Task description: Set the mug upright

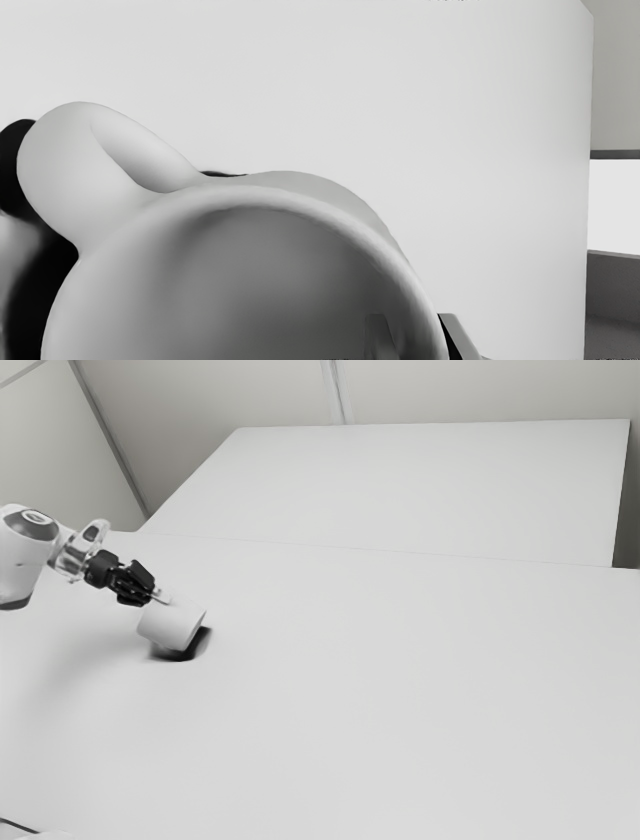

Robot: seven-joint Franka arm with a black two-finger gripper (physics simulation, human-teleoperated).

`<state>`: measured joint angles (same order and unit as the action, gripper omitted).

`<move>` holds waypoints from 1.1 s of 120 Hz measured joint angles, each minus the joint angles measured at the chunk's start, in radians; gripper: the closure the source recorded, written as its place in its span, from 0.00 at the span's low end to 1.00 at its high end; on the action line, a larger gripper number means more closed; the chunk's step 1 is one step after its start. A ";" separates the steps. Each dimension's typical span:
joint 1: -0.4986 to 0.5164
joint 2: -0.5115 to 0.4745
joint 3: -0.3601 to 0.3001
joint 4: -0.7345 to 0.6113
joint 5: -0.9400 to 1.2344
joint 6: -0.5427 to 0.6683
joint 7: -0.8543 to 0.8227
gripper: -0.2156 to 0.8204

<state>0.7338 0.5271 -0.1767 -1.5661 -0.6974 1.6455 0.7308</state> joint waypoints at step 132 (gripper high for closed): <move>-0.963 -0.503 0.265 -0.471 0.879 0.392 -0.396 0.97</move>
<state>-0.2292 0.0246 0.0885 -2.0368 0.1815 2.0379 0.3349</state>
